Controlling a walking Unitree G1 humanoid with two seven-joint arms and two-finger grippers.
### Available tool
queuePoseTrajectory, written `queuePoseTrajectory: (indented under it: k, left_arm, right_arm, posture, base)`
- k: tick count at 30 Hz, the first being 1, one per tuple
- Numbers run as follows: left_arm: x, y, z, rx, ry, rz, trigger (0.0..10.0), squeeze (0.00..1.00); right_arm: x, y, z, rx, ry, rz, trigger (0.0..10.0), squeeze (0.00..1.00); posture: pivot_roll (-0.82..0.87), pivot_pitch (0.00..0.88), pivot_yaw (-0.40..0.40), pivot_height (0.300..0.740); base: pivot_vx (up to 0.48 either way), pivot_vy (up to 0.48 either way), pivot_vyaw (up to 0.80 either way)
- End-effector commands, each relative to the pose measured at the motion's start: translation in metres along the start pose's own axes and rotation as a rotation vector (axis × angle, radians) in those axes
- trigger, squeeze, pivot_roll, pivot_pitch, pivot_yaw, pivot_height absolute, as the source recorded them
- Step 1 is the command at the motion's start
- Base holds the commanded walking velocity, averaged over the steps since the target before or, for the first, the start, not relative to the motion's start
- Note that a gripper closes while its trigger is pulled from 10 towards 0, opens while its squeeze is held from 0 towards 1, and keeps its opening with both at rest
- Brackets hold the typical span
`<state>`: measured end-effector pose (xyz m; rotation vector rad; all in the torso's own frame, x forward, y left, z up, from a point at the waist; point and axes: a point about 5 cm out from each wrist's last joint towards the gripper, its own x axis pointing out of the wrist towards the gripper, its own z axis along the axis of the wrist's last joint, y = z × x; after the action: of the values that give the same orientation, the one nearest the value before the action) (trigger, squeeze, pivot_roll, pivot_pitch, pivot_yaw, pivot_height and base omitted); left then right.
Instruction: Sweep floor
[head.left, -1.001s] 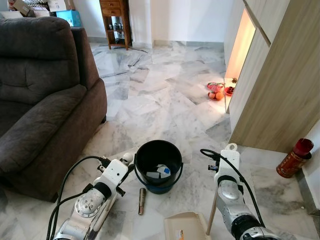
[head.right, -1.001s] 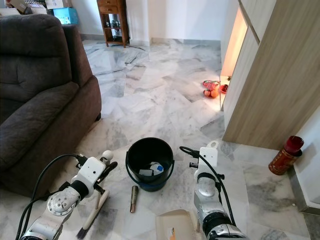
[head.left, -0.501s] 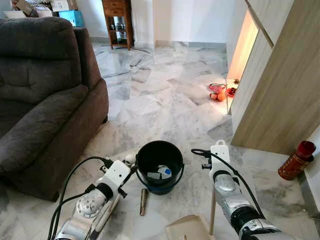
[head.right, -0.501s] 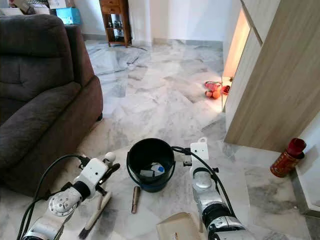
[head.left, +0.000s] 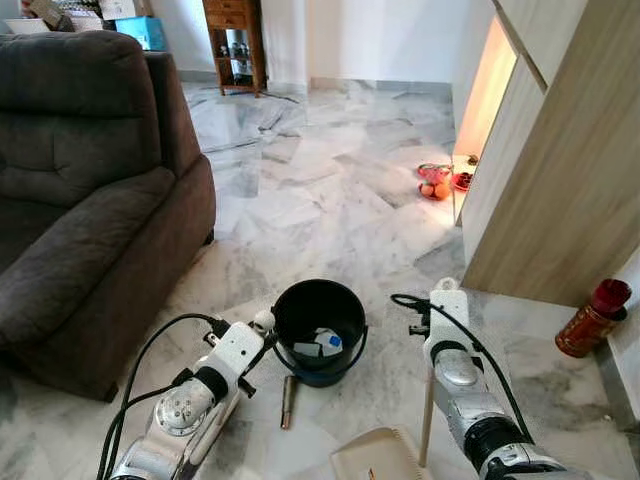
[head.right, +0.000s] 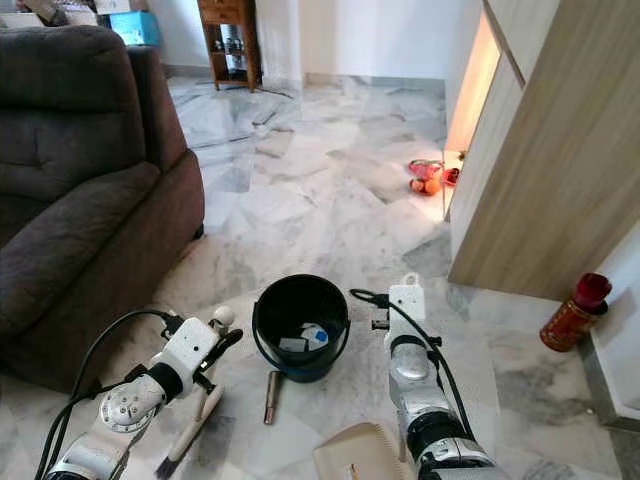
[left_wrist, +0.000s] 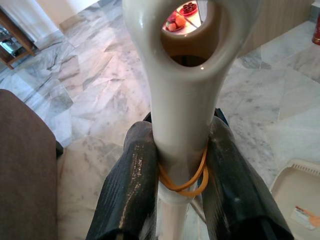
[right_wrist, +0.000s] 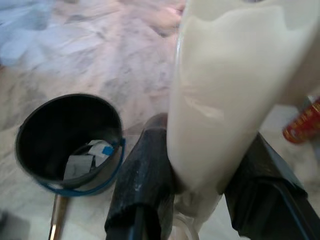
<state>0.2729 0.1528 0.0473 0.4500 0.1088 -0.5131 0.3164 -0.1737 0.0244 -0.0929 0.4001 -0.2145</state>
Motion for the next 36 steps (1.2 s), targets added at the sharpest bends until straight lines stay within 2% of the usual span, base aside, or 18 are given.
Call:
queuePoseTrajectory:
  k: [1, 2, 14, 18, 22, 27, 29, 32, 36]
  left_arm:
    - [0.002, 0.005, 0.003, 0.036, -0.006, 0.0, 10.0, 0.0]
    - [0.002, 0.005, 0.004, 0.04, -0.009, 0.002, 10.0, 0.0]
    - [0.002, 0.004, 0.005, 0.049, -0.014, -0.002, 10.0, 0.0]
    - [0.002, 0.004, 0.006, 0.054, -0.016, -0.004, 10.0, 0.0]
    - [0.002, 0.005, 0.007, 0.056, -0.018, -0.005, 10.0, 0.0]
    - [-0.002, 0.007, 0.005, 0.065, -0.011, -0.009, 10.0, 0.0]
    - [-0.003, 0.007, 0.004, 0.068, -0.009, -0.009, 10.0, 0.0]
    - [-0.008, 0.014, -0.001, 0.083, 0.006, 0.004, 10.0, 0.0]
    - [-0.01, 0.023, -0.004, 0.108, 0.018, 0.049, 10.0, 0.0]
  right_arm:
    - [-0.002, 0.001, -0.004, 0.063, 0.015, -0.022, 10.0, 0.0]
    - [-0.002, -0.002, 0.0, 0.097, -0.015, -0.063, 10.0, 0.0]
    - [-0.001, -0.021, 0.019, 0.209, -0.159, -0.213, 10.0, 0.0]
    - [-0.002, -0.024, 0.024, 0.212, -0.205, -0.247, 10.0, 0.0]
    - [-0.002, -0.021, 0.023, 0.2, -0.206, -0.244, 10.0, 0.0]
    - [-0.005, -0.015, 0.012, 0.131, -0.18, -0.233, 10.0, 0.0]
    - [-0.006, -0.015, 0.01, 0.134, -0.172, -0.23, 10.0, 0.0]
    - [-0.008, -0.011, -0.001, 0.121, -0.137, -0.211, 10.0, 0.0]
    - [-0.009, -0.011, -0.004, 0.122, -0.126, -0.214, 10.0, 0.0]
  posture:
    - [0.14, 0.0, 0.03, 0.74]
    - [0.14, 0.0, 0.029, 0.74]
    - [0.14, 0.0, 0.028, 0.74]
    - [0.15, 0.0, 0.027, 0.74]
    - [0.15, 0.0, 0.027, 0.74]
    - [0.16, 0.0, 0.028, 0.74]
    - [0.16, 0.0, 0.027, 0.74]
    - [0.17, 0.0, 0.027, 0.74]
    - [0.17, 0.0, 0.026, 0.74]
  base:
    - [0.0, 0.0, 0.0]
    - [0.0, 0.0, 0.0]
    - [0.0, 0.0, 0.0]
    - [0.0, 0.0, 0.0]
    - [0.0, 0.0, 0.0]
    - [0.0, 0.0, 0.0]
    - [0.0, 0.0, 0.0]
    - [0.0, 0.0, 0.0]
    - [0.0, 0.0, 0.0]
